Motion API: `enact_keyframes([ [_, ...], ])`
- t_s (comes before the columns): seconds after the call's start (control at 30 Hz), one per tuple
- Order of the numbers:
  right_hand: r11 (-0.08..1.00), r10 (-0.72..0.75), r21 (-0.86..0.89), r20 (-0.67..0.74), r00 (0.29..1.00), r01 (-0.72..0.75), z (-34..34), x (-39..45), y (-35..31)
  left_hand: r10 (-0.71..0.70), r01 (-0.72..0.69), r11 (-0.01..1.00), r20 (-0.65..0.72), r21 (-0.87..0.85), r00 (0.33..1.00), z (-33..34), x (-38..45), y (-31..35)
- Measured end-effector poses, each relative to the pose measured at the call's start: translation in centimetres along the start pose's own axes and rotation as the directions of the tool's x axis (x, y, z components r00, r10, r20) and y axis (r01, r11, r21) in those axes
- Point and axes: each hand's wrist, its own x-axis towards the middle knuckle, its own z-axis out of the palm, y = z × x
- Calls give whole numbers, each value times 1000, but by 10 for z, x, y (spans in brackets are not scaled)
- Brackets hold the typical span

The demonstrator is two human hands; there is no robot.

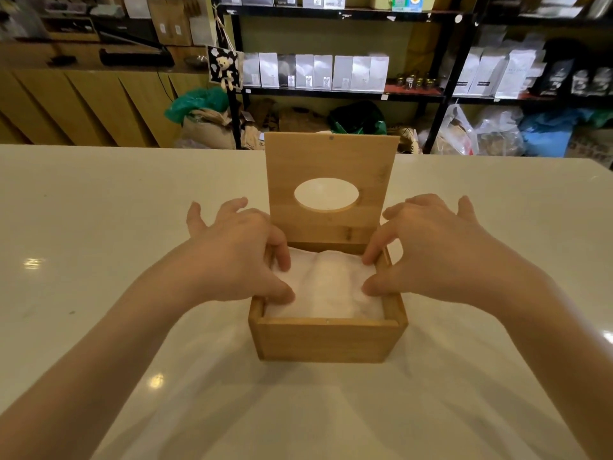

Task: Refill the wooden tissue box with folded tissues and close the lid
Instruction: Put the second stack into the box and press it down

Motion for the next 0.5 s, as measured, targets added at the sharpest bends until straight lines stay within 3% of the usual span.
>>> enact_keyframes([
  [0.33, 990, -72, -115, 52, 996, 78, 7, -5, -7, 25, -32, 996, 85, 84, 996, 4, -2, 4],
  [0.43, 995, -101, 25, 13, 995, 101, -8, -7, 3, 39, -34, 995, 42, -98, 998, -7, -7, 0],
  [0.5, 963, -134, 214, -147, 980, 164, -24, -11, 13, 47, -83, 959, -134, -272, 990, -18, -12, -4],
])
